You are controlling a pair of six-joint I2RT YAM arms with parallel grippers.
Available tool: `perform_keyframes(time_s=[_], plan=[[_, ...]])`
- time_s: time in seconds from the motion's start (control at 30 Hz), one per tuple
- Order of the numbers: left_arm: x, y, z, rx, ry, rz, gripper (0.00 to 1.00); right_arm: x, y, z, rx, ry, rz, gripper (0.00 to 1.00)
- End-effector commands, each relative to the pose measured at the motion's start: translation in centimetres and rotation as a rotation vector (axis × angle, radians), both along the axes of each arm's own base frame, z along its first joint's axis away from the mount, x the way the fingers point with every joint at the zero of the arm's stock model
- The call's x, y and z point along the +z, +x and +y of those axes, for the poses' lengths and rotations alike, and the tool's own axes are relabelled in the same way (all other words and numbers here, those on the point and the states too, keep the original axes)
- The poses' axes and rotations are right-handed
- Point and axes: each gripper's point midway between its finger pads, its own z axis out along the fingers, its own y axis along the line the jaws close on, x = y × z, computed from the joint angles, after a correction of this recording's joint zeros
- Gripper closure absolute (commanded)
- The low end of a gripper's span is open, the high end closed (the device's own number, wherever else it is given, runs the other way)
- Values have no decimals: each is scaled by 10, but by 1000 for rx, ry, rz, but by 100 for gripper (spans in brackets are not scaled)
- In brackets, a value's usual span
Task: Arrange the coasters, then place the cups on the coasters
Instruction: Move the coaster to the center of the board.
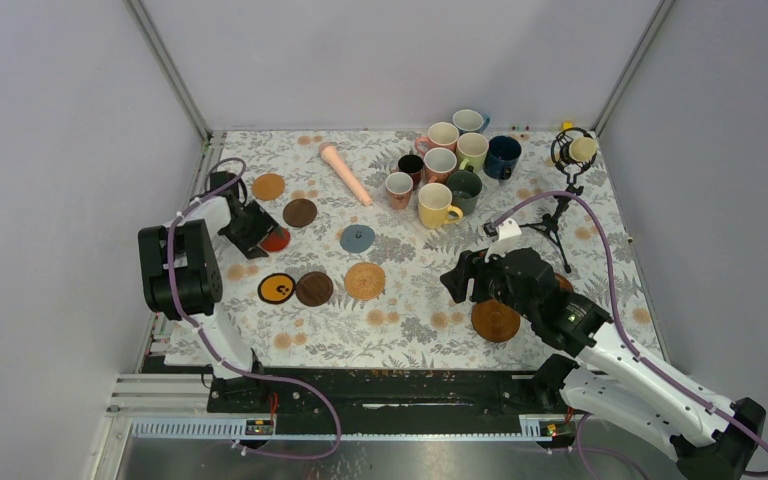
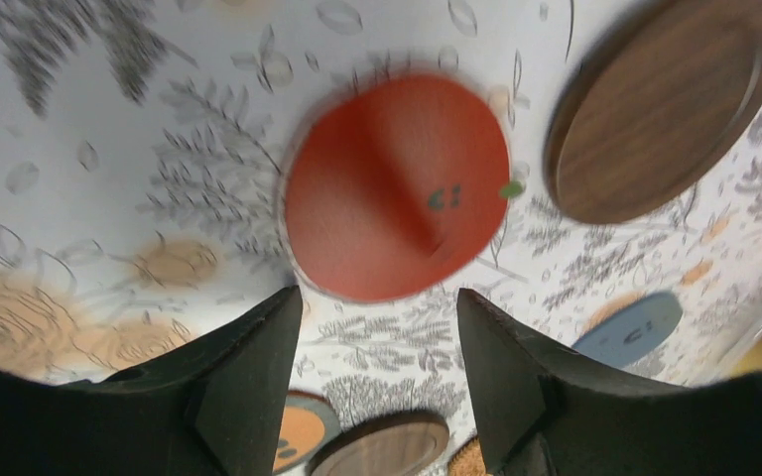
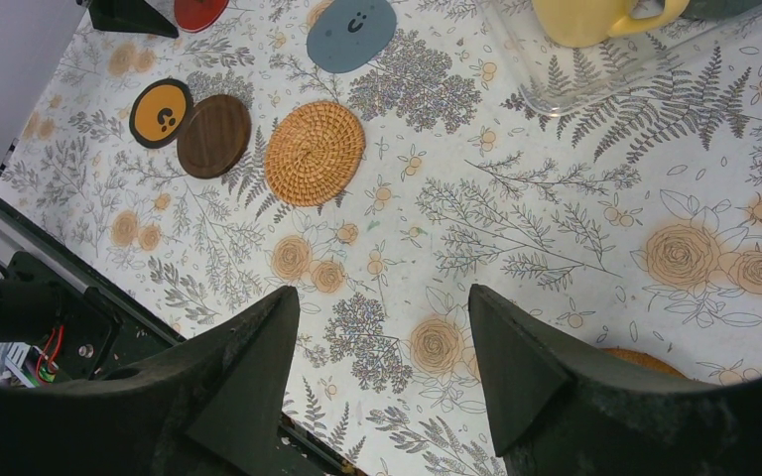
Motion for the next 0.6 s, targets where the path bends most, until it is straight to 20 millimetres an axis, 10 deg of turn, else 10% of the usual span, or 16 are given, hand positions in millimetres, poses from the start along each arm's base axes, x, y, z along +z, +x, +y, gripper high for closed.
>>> perform_keyframes(time_s=[0.0,0.57], plan=[[0,-20,-21,-26,-51,24,39,12,5,1,-6,5,-37,29],[22,52,41,100,59,-61,40,14,3,-8,-29,0,-51,29]])
